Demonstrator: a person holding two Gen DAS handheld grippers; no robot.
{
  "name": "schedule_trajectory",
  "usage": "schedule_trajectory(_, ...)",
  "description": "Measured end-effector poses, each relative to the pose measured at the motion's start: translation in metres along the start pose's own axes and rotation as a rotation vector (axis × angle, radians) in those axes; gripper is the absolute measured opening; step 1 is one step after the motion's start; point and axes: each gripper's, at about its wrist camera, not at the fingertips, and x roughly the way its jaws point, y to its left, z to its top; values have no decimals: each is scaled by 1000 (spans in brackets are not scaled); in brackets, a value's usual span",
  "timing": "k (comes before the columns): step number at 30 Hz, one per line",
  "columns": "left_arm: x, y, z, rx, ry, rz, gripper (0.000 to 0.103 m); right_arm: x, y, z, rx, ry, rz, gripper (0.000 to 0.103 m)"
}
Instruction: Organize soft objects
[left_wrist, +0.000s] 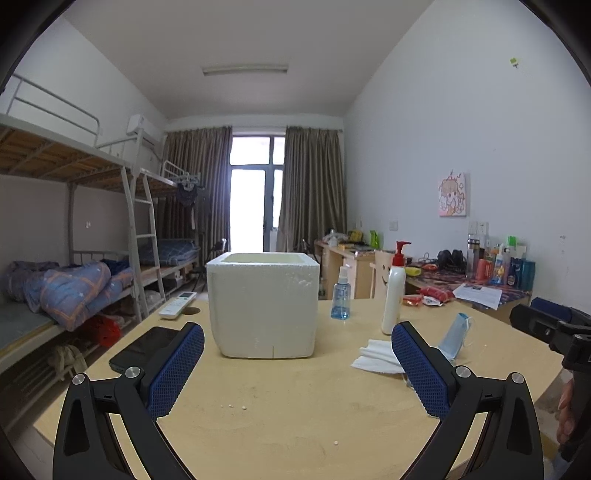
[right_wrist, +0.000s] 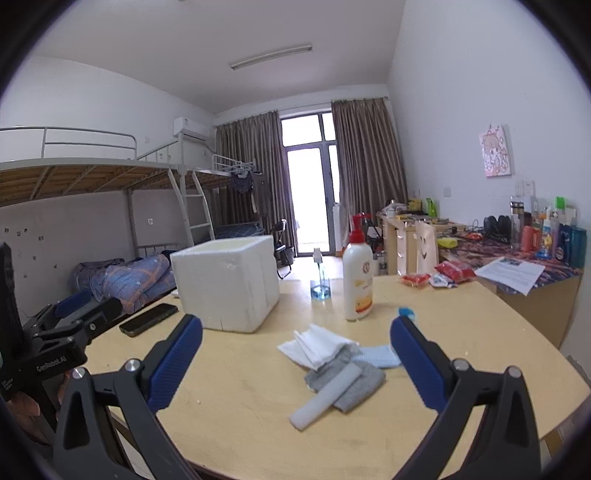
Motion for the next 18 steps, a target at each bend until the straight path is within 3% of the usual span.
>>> schedule_trajectory(4,-2,-7,-14,35,-7,1,102,3,-3,-12,1,28,-14,103)
schedule_trajectory(10,5,-7,-27,-24,35,9,102,2,-10,-23,18,45,-8,103)
schedule_trajectory(18,7,-19,-33,-22,59,3,102,-2,-16,-32,25,64,-30,103)
